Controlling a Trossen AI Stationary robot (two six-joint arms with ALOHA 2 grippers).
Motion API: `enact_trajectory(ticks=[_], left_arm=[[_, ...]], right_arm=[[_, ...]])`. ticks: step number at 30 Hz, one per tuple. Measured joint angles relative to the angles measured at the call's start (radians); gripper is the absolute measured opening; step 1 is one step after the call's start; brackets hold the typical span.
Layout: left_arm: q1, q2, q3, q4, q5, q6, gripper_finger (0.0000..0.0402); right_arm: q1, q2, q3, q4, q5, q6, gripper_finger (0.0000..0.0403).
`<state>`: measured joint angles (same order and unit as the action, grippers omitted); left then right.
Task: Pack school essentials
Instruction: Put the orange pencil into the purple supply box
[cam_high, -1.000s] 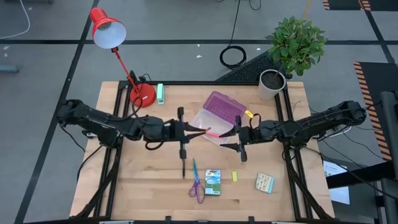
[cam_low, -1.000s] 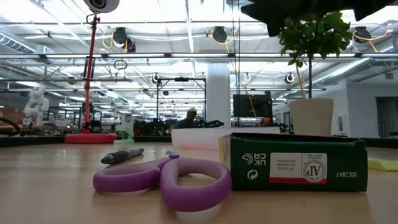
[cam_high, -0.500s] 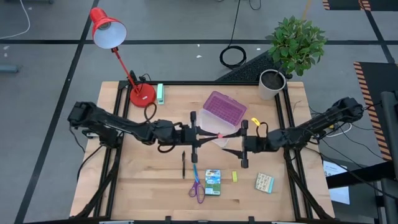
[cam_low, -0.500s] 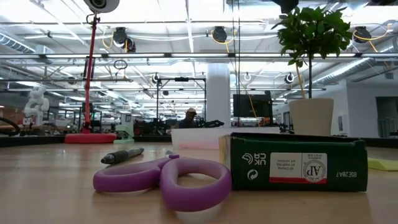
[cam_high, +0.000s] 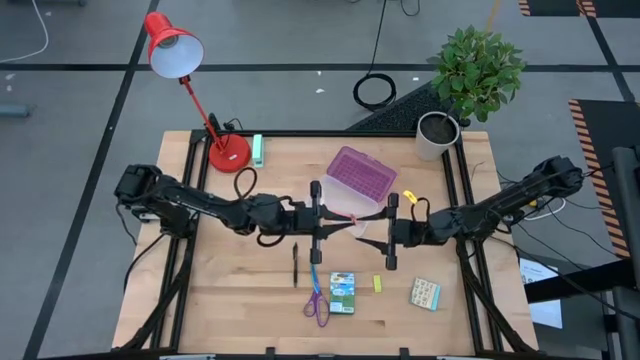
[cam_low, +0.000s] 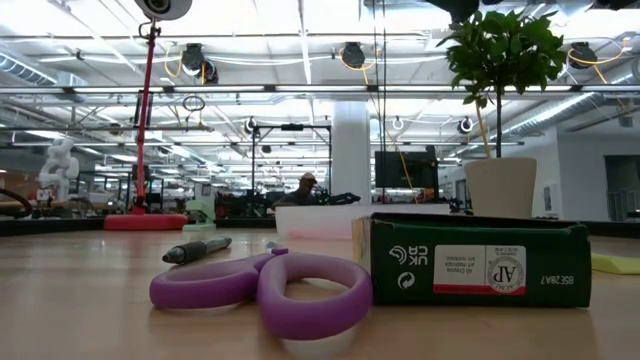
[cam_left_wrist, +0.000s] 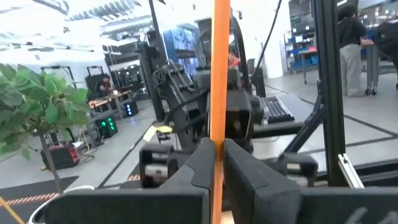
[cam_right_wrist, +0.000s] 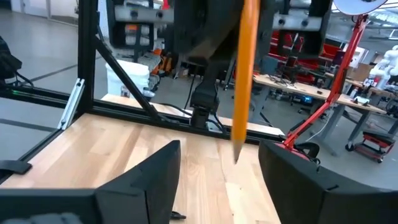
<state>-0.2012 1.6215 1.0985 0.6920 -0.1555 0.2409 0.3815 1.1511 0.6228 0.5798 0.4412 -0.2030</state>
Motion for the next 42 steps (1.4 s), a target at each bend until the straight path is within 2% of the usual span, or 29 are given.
enact_trajectory(ticks=[7, 22, 37, 42], left_arm=[[0.001, 0.06, 0.001, 0.097, 0.026, 0.005, 0.0024], [0.003, 0.069, 0.0, 0.081, 0.027, 0.03, 0.0024], [0.001, 0.069, 0.0, 0.06, 0.024, 0.069, 0.0024], [-0.003, 0.069, 0.0, 0.047, -0.036, 0.055, 0.0029]], right_arm=[[-0.011, 0.048, 0.0, 0.073, 0.001, -0.025, 0.0192], [-0.013, 0.053, 0.001, 0.082, 0.002, -0.047, 0.0103], [-0.013, 0.053, 0.001, 0.082, 0.0, -0.046, 0.0037], [-0.014, 0.052, 0.001, 0.069, 0.005, -0.043, 0.0014]])
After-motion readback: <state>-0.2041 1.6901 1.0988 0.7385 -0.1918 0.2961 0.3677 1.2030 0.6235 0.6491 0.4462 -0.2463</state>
